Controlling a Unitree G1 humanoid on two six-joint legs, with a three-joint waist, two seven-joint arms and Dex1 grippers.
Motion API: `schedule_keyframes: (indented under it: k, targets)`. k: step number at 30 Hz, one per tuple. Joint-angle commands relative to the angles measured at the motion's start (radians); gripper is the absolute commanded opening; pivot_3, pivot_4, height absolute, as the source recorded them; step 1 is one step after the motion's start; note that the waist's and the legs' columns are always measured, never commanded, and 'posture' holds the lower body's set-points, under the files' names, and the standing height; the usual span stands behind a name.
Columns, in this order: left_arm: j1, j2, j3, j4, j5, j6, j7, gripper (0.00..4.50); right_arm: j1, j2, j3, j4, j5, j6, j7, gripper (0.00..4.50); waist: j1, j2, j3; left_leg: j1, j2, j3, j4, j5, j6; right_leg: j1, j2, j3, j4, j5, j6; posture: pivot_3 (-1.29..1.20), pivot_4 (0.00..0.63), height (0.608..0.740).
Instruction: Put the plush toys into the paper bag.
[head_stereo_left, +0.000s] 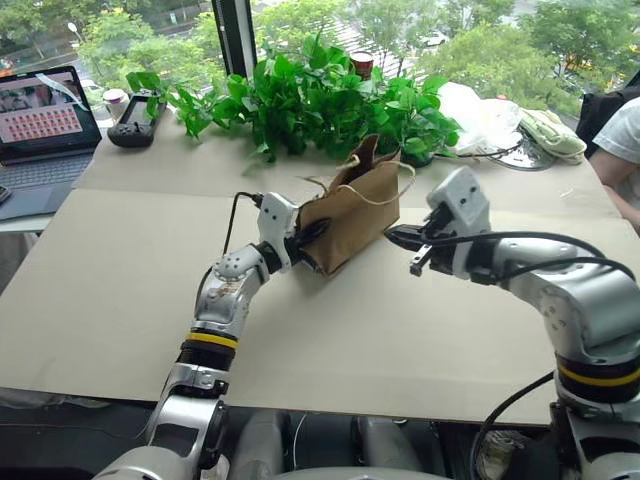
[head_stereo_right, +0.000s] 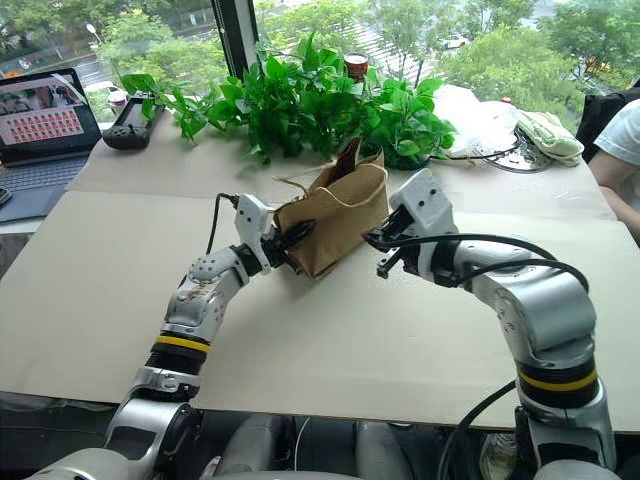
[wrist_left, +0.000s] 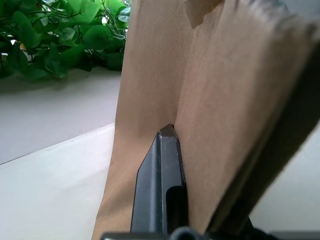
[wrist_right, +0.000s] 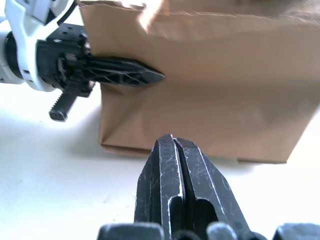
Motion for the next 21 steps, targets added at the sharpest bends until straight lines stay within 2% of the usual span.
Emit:
schedule_keyframes:
  k: [1,6,11,15,21]
  targets:
    - [-0.043,0.086,0.069,-0.066,-0.089,0.026,-0.102,0.02,0.022,-0.043,-0.075,-0.006,0.033,-0.091,0.059,0.0,-0.006,0.0,0.0,0.0,0.0,0.0,0.0,0.0,0.0,0.0,0.0,0.0,0.0,0.0,0.0,0.0,0.15,0.74]
    - [-0.054,0.269,0.068,-0.135,-0.194,0.122,-0.357,0.02,0.016,-0.051,-0.106,0.02,0.049,-0.122,0.058,0.0,-0.01,0.0,0.0,0.001,0.001,0.0,0.0,0.0,0.0,0.0,0.002,0.001,0.001,0.0,0.0,0.0,0.15,0.74]
    - [-0.069,0.409,-0.014,-0.09,-0.19,0.116,-0.64,0.02,0.032,-0.072,-0.133,0.054,0.082,-0.159,0.101,0.0,-0.001,0.0,0.0,0.001,0.001,0.001,0.0,0.0,0.0,0.0,0.001,0.0,0.0,0.0,0.0,0.0,0.15,0.74]
    - [-0.121,0.413,-0.072,0.037,-0.124,0.015,-0.746,0.02,0.057,-0.111,-0.121,0.075,0.072,-0.185,0.132,0.0,0.011,0.0,0.0,0.001,0.0,0.003,0.0,0.0,0.0,0.0,0.0,0.0,-0.001,0.0,0.0,0.0,0.15,0.74]
    - [-0.186,0.337,-0.133,0.226,-0.03,-0.194,-0.822,0.02,0.079,-0.145,-0.121,0.071,0.09,-0.19,0.156,0.0,0.014,0.0,0.0,0.0,0.0,0.003,0.0,0.0,0.0,0.0,0.0,0.0,-0.001,0.0,0.0,0.0,0.15,0.74]
